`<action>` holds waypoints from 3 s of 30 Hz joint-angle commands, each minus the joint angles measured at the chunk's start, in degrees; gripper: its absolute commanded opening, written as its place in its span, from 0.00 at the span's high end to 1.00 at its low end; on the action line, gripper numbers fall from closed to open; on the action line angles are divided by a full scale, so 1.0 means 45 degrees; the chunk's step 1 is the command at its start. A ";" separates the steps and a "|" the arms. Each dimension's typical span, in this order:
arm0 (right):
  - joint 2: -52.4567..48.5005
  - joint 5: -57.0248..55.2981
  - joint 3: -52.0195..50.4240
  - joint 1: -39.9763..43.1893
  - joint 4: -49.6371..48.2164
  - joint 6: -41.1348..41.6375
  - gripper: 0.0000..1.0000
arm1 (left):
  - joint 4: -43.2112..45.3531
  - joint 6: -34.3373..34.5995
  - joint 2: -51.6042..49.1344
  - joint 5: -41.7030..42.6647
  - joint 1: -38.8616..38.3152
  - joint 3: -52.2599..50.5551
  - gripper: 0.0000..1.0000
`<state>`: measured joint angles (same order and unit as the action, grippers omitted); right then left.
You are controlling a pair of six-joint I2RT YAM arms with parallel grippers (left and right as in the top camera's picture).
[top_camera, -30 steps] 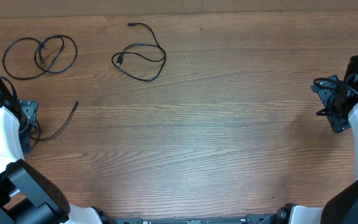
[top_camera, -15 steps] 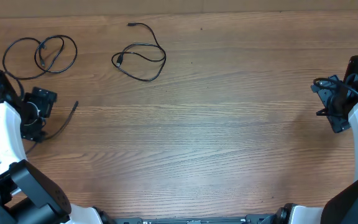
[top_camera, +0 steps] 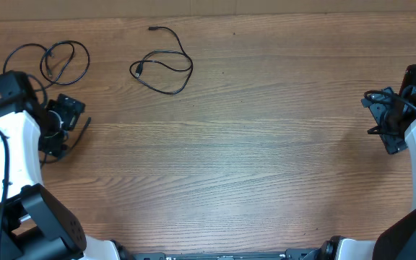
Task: Untangle cables
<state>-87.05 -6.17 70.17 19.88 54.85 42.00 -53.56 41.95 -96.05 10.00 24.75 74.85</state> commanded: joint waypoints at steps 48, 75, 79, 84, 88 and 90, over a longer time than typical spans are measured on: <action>0.0053 -0.0034 0.0233 0.0015 -0.0063 0.0039 0.00 | -0.0437 -0.1112 0.5328 -0.4469 -0.8505 0.0486 0.01; 0.0053 -0.0034 0.0233 0.0015 -0.0063 0.0039 0.00 | -0.1778 -0.0039 0.5702 -0.6649 -0.8505 0.0486 0.00; 0.0053 -0.0034 0.0233 0.0015 -0.0063 0.0039 0.00 | -0.1972 -0.0034 0.5702 -0.6640 -0.8505 0.0486 0.00; 0.0053 -0.0034 0.0233 0.0015 -0.0063 0.0039 0.00 | -0.1962 -0.0034 0.5702 -0.6169 -0.8505 0.0486 0.01; 0.0053 -0.0034 0.0233 0.0015 -0.0063 0.0039 0.00 | -0.1962 -0.0034 0.5702 -0.6173 -0.8505 0.0486 0.00; 0.0044 -0.0034 0.0233 0.0015 -0.0063 0.0039 0.00 | -0.1962 -0.0034 0.5702 -0.6169 -0.8505 0.0486 0.01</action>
<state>-87.05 -6.20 70.17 19.88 54.89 41.98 -62.28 40.58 -70.94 -18.20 -13.63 76.03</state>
